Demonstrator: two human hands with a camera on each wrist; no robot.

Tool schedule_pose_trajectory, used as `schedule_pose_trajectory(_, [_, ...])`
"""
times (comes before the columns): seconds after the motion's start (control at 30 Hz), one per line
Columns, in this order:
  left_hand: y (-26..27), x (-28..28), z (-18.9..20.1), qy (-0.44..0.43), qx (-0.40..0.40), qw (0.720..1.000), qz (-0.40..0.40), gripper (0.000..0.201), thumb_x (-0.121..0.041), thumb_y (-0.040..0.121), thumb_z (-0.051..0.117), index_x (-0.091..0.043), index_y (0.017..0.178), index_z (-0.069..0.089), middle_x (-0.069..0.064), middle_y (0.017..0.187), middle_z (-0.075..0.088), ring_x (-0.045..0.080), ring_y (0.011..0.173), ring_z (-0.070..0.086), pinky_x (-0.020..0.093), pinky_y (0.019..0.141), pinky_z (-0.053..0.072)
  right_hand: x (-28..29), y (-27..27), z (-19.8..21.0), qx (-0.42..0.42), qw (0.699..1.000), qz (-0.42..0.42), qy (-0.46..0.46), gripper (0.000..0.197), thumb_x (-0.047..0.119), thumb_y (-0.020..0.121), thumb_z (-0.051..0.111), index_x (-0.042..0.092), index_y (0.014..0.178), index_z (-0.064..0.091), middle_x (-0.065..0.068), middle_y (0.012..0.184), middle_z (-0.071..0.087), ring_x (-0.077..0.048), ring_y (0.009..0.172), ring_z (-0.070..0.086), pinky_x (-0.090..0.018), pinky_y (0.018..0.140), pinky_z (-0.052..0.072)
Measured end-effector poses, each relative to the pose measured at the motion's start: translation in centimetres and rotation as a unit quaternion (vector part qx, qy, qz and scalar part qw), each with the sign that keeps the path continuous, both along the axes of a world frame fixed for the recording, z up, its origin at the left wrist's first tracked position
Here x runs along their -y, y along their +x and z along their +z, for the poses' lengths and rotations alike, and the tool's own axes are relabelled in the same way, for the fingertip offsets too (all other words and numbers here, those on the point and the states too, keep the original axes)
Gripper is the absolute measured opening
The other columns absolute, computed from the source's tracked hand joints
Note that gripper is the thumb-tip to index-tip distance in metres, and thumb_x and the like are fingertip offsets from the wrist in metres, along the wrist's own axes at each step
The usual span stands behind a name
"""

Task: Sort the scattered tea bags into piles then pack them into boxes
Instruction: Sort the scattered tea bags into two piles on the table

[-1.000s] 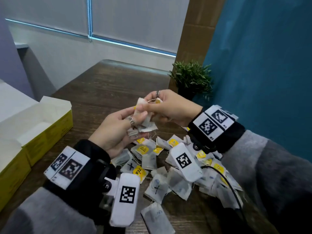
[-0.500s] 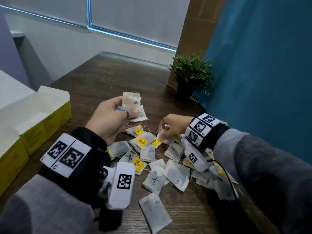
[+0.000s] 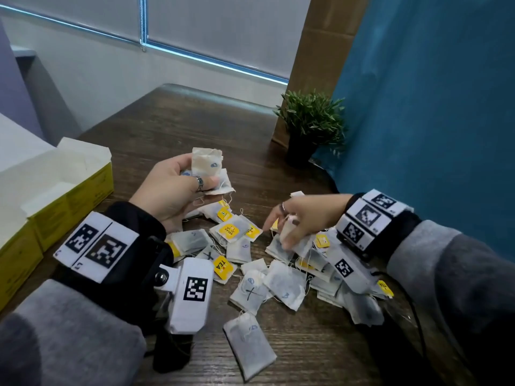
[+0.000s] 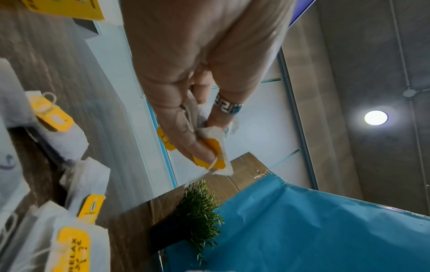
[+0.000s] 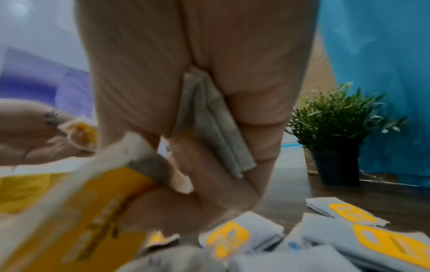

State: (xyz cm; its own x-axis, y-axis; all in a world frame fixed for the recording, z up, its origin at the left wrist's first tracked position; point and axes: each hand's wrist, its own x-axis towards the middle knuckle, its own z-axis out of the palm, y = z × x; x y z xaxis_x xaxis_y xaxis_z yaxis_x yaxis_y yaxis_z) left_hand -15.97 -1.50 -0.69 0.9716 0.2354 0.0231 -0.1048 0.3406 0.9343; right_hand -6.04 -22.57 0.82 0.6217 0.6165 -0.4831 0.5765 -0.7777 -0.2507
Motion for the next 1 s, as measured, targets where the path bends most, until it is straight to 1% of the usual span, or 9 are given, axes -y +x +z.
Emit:
schedule_pose_trajectory(0.1, [0.0, -0.1, -0.1, 0.009, -0.001, 1.000, -0.003, 0.036, 0.010, 0.082, 0.059, -0.009, 0.112, 0.063, 0.009, 0.090, 0.069, 0.012, 0.063, 0.071, 0.024, 0.057, 0.058, -0.2, -0.1, -1.4, 0.042, 0.998, 0.010, -0.053, 0.046, 0.031, 0.070, 0.080, 0.024, 0.111, 0.062, 0.001, 0.119, 0.059, -0.017, 0.112, 0.056, -0.040, 0.097, 0.047])
schedule_pose_trajectory(0.17, [0.0, -0.1, -0.1, 0.013, -0.002, 1.000, -0.006, 0.037, 0.010, 0.082, 0.058, -0.008, 0.114, 0.062, 0.011, 0.092, 0.068, 0.012, 0.063, 0.071, 0.023, 0.056, 0.057, -0.3, -0.2, -1.9, 0.064, 0.995, 0.015, -0.069, 0.041, 0.033, 0.069, 0.080, 0.019, 0.103, 0.063, -0.001, 0.120, 0.058, -0.017, 0.112, 0.054, -0.036, 0.096, 0.047])
schedule_pose_trajectory(0.27, [0.0, -0.1, 0.0, 0.011, -0.004, 1.000, -0.007, 0.039, 0.011, 0.082, 0.058, -0.007, 0.116, 0.061, 0.012, 0.094, 0.067, 0.013, 0.063, 0.071, 0.022, 0.055, 0.056, 0.0, -0.1, -1.0, 0.061, 0.996, -0.002, -0.061, 0.028, 0.035, 0.073, 0.077, 0.025, 0.089, 0.056, 0.004, 0.096, 0.060, -0.013, 0.084, 0.055, -0.023, 0.068, 0.047])
schedule_pose_trajectory(0.33, [0.0, -0.1, 0.0, 0.009, -0.005, 1.000, -0.007, 0.039, 0.011, 0.082, 0.058, -0.007, 0.117, 0.061, 0.013, 0.094, 0.067, 0.013, 0.063, 0.070, 0.021, 0.054, 0.056, 0.6, 0.6, 0.0, 0.020, 0.997, -0.061, 0.048, 0.023, 0.031, 0.075, 0.075, 0.027, 0.080, 0.054, 0.005, 0.074, 0.056, -0.009, 0.060, 0.050, -0.020, 0.049, 0.041])
schedule_pose_trajectory(0.43, [0.0, 0.0, 0.0, 0.006, -0.001, 1.000, -0.007, 0.037, 0.011, 0.083, 0.057, -0.006, 0.115, 0.061, 0.011, 0.089, 0.067, 0.011, 0.060, 0.070, 0.021, 0.053, 0.056, 2.3, 3.4, 1.0, -0.036, 0.934, -0.199, 0.296, 0.013, 0.019, 0.084, 0.066, 0.017, 0.078, 0.055, -0.002, 0.060, 0.048, -0.003, 0.036, 0.040, -0.013, 0.032, 0.029])
schedule_pose_trajectory(0.5, [0.2, 0.0, -0.1, 0.010, -0.002, 1.000, -0.007, 0.037, 0.011, 0.083, 0.056, -0.006, 0.116, 0.061, 0.011, 0.090, 0.067, 0.011, 0.061, 0.070, 0.021, 0.054, 0.056, 3.4, 5.6, 1.1, -0.004, 0.898, -0.282, 0.337, 0.021, 0.027, 0.088, 0.061, 0.015, 0.072, 0.053, -0.005, 0.056, 0.044, -0.003, 0.030, 0.036, -0.013, 0.030, 0.025])
schedule_pose_trajectory(0.67, [0.6, -0.3, -0.6, 0.014, -0.007, 1.000, -0.007, 0.036, 0.010, 0.084, 0.057, -0.007, 0.115, 0.062, 0.011, 0.091, 0.069, 0.013, 0.065, 0.071, 0.021, 0.056, 0.057, 3.8, 8.8, 0.1, 0.106, 0.912, -0.368, 0.149, 0.042, 0.044, 0.090, 0.055, 0.017, 0.059, 0.049, 0.006, 0.032, 0.047, -0.007, 0.031, 0.042, -0.017, 0.038, 0.031])
schedule_pose_trajectory(0.87, [0.7, -0.4, -0.8, 0.017, -0.010, 1.000, -0.007, 0.035, 0.010, 0.084, 0.057, -0.006, 0.115, 0.062, 0.015, 0.095, 0.069, 0.021, 0.075, 0.068, 0.022, 0.055, 0.057, 2.7, 10.8, -1.9, 0.164, 0.939, -0.296, -0.065, 0.047, 0.056, 0.082, 0.058, 0.013, 0.100, 0.064, -0.004, 0.095, 0.063, -0.021, 0.087, 0.058, -0.028, 0.075, 0.038])
schedule_pose_trajectory(1.0, [0.8, -0.5, -1.0, 0.025, -0.010, 1.000, -0.005, 0.035, 0.010, 0.083, 0.058, -0.006, 0.114, 0.062, 0.014, 0.092, 0.069, 0.017, 0.070, 0.068, 0.021, 0.052, 0.055, 1.9, 10.9, -2.3, 0.171, 0.948, -0.257, -0.082, 0.041, 0.047, 0.076, 0.069, 0.016, 0.101, 0.061, -0.003, 0.093, 0.061, -0.019, 0.084, 0.055, -0.027, 0.065, 0.038])
